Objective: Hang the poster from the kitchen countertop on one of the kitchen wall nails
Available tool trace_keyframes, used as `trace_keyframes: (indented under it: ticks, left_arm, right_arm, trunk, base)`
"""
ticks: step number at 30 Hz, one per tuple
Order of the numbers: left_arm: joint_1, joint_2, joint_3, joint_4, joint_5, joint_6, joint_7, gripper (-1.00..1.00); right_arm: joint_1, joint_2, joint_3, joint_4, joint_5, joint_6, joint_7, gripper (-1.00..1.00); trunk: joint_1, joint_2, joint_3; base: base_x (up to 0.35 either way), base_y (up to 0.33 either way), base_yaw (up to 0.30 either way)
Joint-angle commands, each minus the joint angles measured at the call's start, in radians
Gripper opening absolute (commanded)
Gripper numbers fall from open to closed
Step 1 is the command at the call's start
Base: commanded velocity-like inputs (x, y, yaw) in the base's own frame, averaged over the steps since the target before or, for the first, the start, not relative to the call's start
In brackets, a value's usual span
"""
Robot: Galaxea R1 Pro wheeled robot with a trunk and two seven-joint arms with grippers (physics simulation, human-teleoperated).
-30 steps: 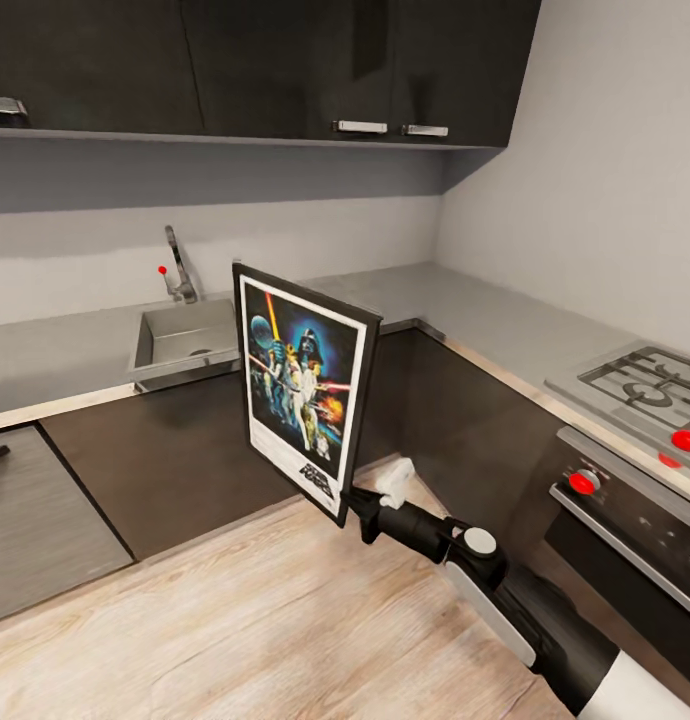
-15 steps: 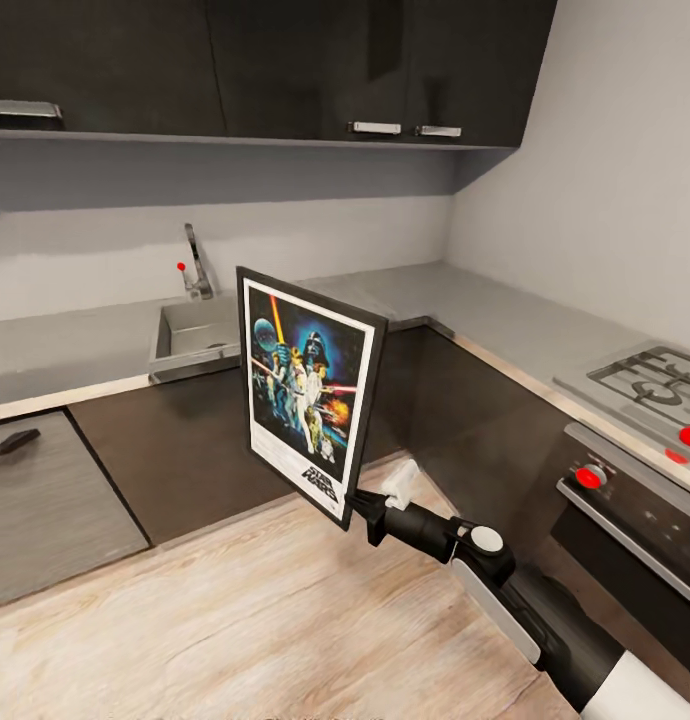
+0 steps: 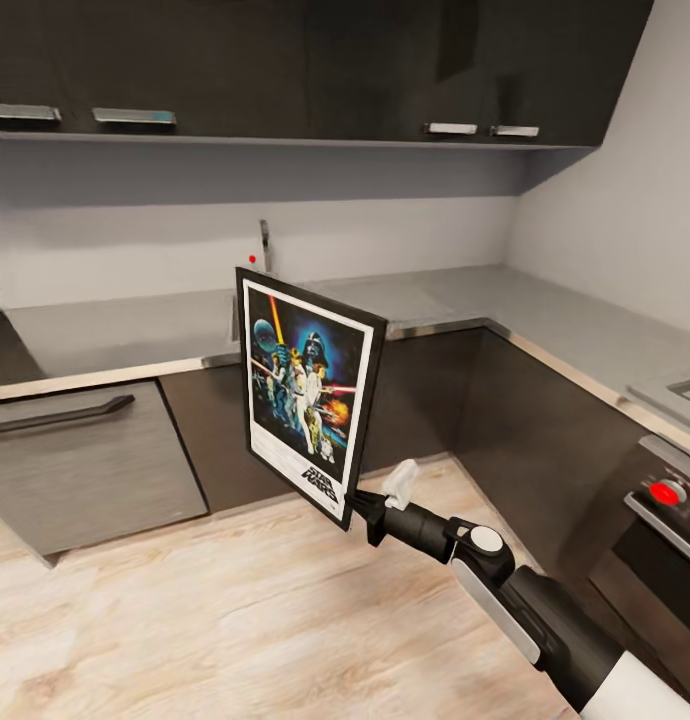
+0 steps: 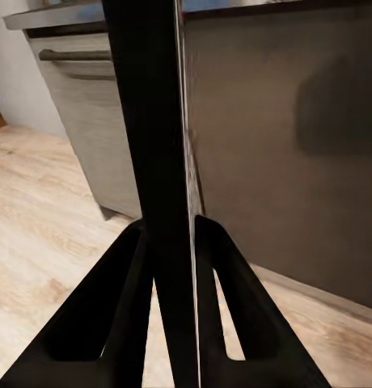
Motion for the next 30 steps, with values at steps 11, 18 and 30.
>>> trace_keyframes:
  ticks: [11,18,30]
  left_arm:
    - [0.0,0.0,0.0,0.002,0.004,0.0,-0.004,1.0]
    - [0.0,0.0,0.0,0.005,0.004,0.001,-0.004,1.0]
    - [-0.001,-0.008,-0.035,-0.072,0.001,0.076,0.045,1.0]
  right_arm:
    - [-0.001,0.001,0.002,0.001,-0.012,0.009,0.002,-1.0]
    - [-0.001,0.002,0.001,0.003,-0.012,0.013,0.002,-1.0]
    - [-0.001,0.003,0.002,0.005,-0.013,0.014,0.001,-1.0]
  trunk:
    - [0.0,-0.001,-0.001]
    - [0.0,-0.001,-0.001]
    - [-0.035,0.062,0.04]
  base:
    - [-0.042,0.079,0.289]
    - [-0.002,0.249,0.091]
    - [0.0,0.044,0.003]
